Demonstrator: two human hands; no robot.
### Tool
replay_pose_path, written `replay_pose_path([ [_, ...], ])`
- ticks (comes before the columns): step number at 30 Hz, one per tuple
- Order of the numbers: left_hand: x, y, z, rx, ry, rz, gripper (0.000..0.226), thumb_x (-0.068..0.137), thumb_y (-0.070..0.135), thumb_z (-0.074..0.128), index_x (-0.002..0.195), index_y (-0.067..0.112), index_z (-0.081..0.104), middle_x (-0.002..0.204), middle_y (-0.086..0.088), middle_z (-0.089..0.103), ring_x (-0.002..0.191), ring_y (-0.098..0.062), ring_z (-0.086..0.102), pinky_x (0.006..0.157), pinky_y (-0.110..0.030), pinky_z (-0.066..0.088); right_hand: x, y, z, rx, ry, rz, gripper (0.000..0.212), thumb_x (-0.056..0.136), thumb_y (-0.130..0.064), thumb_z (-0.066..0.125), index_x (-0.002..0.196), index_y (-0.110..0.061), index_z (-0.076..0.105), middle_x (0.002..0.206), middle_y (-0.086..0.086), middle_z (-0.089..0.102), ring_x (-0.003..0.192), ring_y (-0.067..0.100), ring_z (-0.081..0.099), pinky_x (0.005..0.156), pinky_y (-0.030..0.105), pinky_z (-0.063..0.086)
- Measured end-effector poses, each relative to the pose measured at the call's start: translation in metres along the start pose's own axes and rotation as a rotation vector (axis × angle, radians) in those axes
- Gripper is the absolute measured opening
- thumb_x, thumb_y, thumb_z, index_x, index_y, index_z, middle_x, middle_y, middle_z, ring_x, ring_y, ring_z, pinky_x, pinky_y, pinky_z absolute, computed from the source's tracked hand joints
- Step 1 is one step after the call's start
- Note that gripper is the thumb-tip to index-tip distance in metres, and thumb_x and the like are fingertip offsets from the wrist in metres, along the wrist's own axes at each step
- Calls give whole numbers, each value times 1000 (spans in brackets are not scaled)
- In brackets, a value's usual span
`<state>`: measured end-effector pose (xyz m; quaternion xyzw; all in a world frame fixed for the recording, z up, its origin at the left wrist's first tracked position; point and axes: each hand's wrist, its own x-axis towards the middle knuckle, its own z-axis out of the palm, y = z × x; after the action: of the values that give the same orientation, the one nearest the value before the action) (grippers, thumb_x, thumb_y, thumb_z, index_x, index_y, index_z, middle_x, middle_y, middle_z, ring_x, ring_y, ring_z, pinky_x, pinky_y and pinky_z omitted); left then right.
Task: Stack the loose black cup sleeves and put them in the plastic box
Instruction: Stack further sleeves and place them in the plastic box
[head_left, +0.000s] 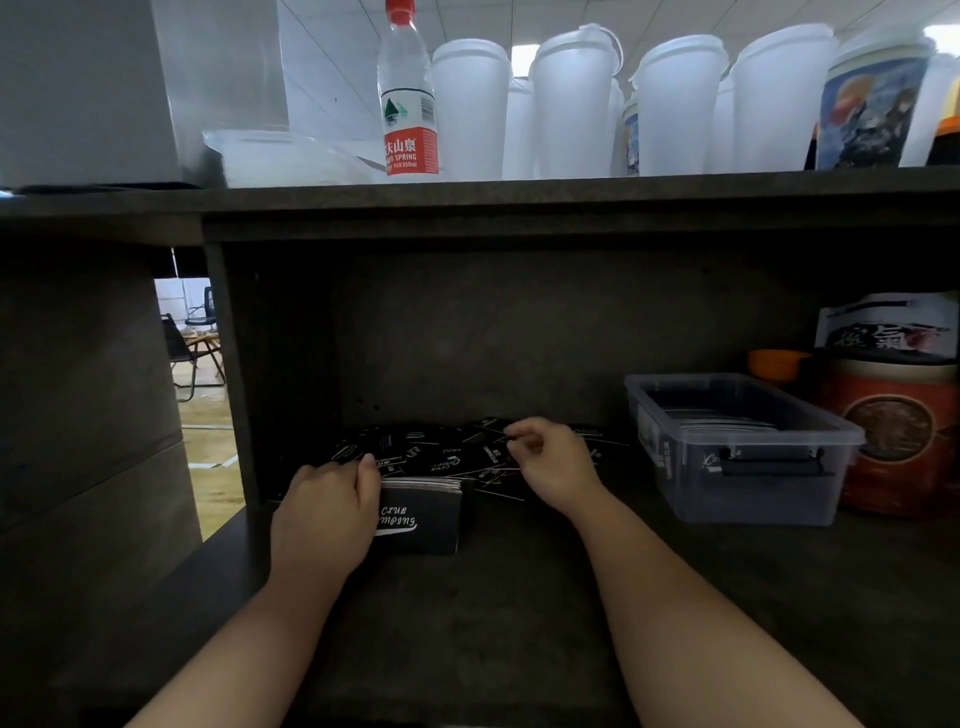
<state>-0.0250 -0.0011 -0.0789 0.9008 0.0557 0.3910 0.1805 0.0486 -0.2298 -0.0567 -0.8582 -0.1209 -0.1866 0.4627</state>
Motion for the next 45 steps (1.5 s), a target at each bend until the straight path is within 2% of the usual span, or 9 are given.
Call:
replay_pose_path([
  [3,1,-1,2,-12,14,0,45,98,33,37,60,14,54,59,2,50,69,-20,49,58,-31,37,0,10,1,-276,-192,-44,51,94,-29,60,140,-38,42,144,3,44,137,20,34,113,41,30],
  [6,0,-1,2,-14,29,27,43,98,30,39,58,18,49,57,2,49,67,-20,49,57,-31,37,-5,1,7,-420,-360,-99,59,99,-38,49,150,-43,21,157,0,25,148,19,7,116,49,7],
  [16,1,-2,3,7,25,7,45,99,32,38,67,11,60,65,-2,56,75,-21,51,60,-32,40,-4,-9,5,-706,-247,-154,48,88,-52,61,131,-32,56,134,0,51,134,23,32,110,49,19],
  [22,0,-1,2,-11,35,20,42,99,31,38,64,15,56,63,0,53,72,-20,50,59,-33,40,-6,-1,1,-522,-315,-78,29,88,-41,65,114,-31,56,126,-1,53,131,23,37,109,45,25],
  [31,0,-1,2,-27,24,14,40,99,31,39,64,17,55,63,1,52,71,-19,51,58,-34,45,-11,-16,-39,-350,-373,14,48,76,-46,77,119,-33,60,108,-8,56,99,8,55,85,25,44],
  [34,-1,-1,1,-21,22,15,37,98,30,39,70,15,58,66,0,53,73,-21,51,59,-35,45,-11,-17,-56,-174,-209,45,33,85,-53,63,105,-27,68,100,-10,61,98,9,57,80,26,44],
  [39,0,0,1,-93,23,-19,20,95,28,41,89,16,56,83,-4,58,83,-25,55,64,-38,47,-9,-27,-45,34,88,-11,26,100,-33,48,81,-19,59,77,-5,61,75,11,59,61,24,41],
  [43,0,3,-4,-190,21,-87,31,94,24,45,125,17,45,120,-9,52,102,-26,55,78,-41,48,-14,-33,-14,106,-281,-92,19,97,-29,57,83,-17,64,77,1,65,76,15,62,77,40,51],
  [45,0,4,-7,-212,11,-70,36,96,23,42,132,22,43,126,-8,50,106,-27,55,82,-43,49,-20,-34,0,72,-529,-42,29,100,-41,46,86,-25,65,83,-3,69,79,12,65,78,36,51],
])
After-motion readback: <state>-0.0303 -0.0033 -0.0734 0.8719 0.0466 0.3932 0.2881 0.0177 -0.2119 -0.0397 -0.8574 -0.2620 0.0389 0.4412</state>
